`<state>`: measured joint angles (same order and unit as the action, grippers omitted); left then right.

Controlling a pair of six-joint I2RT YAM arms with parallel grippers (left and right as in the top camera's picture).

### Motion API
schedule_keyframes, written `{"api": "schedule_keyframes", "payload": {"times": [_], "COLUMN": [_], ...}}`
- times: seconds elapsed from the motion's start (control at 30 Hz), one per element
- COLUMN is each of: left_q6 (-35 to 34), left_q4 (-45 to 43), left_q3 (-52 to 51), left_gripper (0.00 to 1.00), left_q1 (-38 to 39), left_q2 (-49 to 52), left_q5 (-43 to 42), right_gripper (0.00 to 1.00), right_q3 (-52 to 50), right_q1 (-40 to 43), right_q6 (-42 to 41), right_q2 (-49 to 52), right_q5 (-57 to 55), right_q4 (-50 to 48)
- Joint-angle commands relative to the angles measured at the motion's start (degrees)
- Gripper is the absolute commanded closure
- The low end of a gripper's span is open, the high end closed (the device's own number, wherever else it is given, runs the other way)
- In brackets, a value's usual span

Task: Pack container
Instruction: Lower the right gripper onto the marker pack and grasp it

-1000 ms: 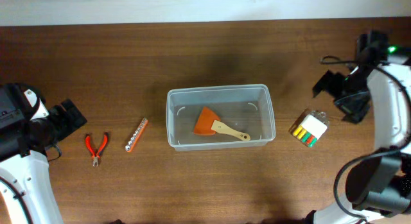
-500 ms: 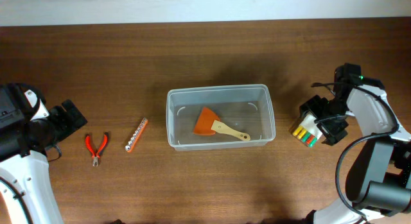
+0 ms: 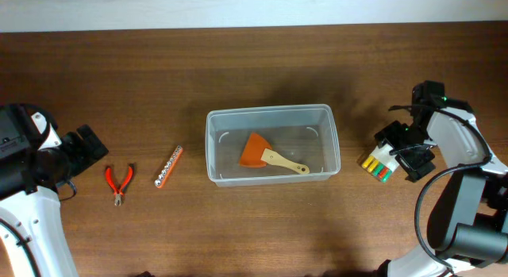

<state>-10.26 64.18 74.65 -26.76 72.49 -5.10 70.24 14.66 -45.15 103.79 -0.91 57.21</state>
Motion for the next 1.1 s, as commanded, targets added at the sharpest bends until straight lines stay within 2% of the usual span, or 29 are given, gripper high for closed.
{"api": "schedule_keyframes", "payload": {"times": [0.0,0.27,0.5,1.07], "left_q6": [0.7,0.7,0.7,0.7], "left_q4": [0.5,1.0,1.0,0.9], "left_q3": [0.0,0.0,0.0,0.0], "left_gripper": [0.01,0.01,0.01,0.01], "left_q1": [0.0,0.0,0.0,0.0], "left_q2": [-0.5,-0.5,-0.5,-0.5], "left_q5": [0.3,0.3,0.3,0.4], "right_gripper": [0.01,0.01,0.01,0.01], "right_q3": [-2.4,-5.2,-5.2,-5.2], "right_q1": [0.0,0.0,0.0,0.0], "right_q6": [-1.0,3.4,3.4,9.8], "right_q2": [-0.1,-0.1,0.5,0.8], "right_q5": [-2.8,0.3,0.3,2.8], "right_q4": [-1.4,-7.5,-8.2,-10.6]}}
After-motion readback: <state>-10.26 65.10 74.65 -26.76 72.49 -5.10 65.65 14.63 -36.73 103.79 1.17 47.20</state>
